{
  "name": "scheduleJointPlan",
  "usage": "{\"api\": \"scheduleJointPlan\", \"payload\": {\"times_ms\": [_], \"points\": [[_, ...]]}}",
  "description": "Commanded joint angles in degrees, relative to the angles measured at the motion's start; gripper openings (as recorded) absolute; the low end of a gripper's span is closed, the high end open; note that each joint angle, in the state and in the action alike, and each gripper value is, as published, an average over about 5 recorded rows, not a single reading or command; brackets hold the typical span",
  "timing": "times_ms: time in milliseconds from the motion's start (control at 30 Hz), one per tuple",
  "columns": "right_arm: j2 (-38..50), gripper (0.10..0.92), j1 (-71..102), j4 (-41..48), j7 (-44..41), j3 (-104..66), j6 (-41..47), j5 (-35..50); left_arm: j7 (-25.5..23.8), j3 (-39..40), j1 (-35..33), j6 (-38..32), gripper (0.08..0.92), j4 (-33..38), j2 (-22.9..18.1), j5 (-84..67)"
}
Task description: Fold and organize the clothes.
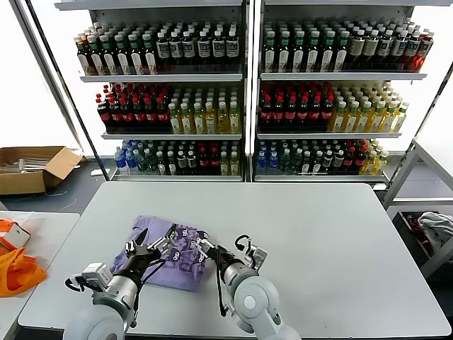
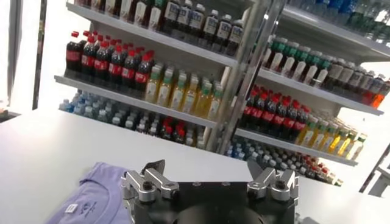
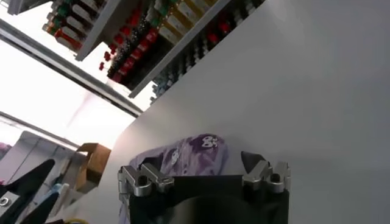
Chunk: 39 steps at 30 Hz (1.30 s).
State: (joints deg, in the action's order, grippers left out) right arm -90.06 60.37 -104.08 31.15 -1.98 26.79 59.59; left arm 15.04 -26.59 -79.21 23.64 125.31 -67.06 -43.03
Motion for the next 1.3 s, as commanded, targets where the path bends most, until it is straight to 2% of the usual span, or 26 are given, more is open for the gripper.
{"api": "scheduleJointPlan", "payload": {"times_ms": [33, 133, 233, 433, 967, 1067, 1300], "points": [[-2.49, 0.823, -0.92, 3.33, 0.27, 1.53, -0.75, -0.23, 0.27, -0.5, -0.24, 0.22, 0.823, 0.4, 0.13, 0.19], [-2.8, 0.818, -1.08, 3.72, 0.32, 1.39, -1.09, -1.06, 0.19, -0.34, -0.45, 0.2, 0.823, 0.39, 0.11, 0.13], [-3.03, 0.771, -1.79, 4.95, 0.91, 0.9, -1.76, -1.66, 0.01, -0.22, -0.89, 0.13, 0.822, 0.36, 0.01, -0.08], [-3.39, 0.602, -3.18, 7.87, 0.92, -0.49, -3.65, -3.77, 0.11, -0.45, -1.31, 0.09, 0.823, 0.51, 0.06, -0.98], [-2.28, 0.144, -2.54, 7.38, -3.22, 1.1, -3.72, -9.4, -0.05, -0.43, -2.31, 0.44, 0.823, 1.01, -0.75, -0.27], [0.21, 0.109, -1.89, 4.82, -2.81, 1.02, -1.49, -8.94, -0.07, -0.52, -2.64, 0.42, 0.823, 1.04, -0.9, -0.16], [11.95, 0.108, 0.17, -4.48, -2.18, -2.68, 2.19, -6.43, 0.0, -0.18, -2.44, 0.42, 0.823, 1.54, -1.13, -0.17]]}}
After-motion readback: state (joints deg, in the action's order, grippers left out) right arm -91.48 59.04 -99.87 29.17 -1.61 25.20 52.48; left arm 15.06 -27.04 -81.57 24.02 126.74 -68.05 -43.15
